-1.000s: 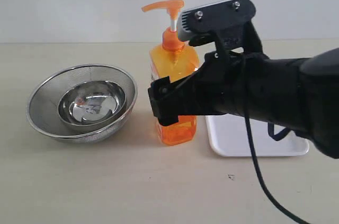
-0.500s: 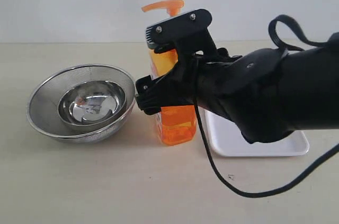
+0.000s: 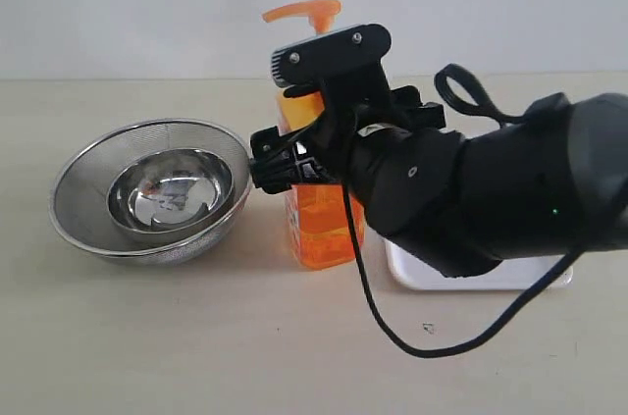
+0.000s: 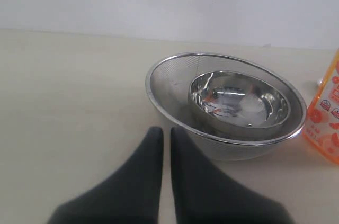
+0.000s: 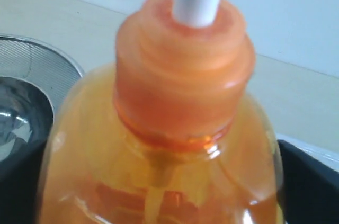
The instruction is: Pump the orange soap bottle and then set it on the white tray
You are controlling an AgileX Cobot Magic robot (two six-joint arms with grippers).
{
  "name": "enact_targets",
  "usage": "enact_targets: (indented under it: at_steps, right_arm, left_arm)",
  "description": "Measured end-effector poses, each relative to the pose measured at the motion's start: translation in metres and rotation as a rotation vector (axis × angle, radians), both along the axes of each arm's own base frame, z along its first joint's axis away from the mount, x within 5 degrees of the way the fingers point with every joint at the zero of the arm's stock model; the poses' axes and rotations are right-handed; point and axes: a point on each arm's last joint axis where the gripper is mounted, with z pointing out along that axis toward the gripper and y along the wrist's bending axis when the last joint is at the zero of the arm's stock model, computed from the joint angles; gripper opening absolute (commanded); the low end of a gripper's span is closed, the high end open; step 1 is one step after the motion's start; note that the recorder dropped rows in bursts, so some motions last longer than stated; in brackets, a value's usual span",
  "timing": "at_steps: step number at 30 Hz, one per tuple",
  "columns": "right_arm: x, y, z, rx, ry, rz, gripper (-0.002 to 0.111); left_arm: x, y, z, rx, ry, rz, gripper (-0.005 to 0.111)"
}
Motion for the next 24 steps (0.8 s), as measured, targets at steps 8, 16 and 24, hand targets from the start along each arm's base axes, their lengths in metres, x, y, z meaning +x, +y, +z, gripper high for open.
enact_targets:
  at_steps: [8,16,24]
  right_arm:
    - [0.007,0.003,-0.019,0.01,-0.026,-0.043,0.099]
    - [0.01,0.002,-0.025,0.001,-0.05,-0.072,0.099]
    - [0.01,0.002,-0.025,0.003,-0.054,-0.076,0.098]
  left_arm:
    - [0.0,0.0,0.0,0.0,0.0,0.0,0.005]
    - [0.0,0.0,0.0,0.0,0.0,0.0,0.005]
    - [0.0,0.0,0.0,0.0,0.0,0.0,0.005]
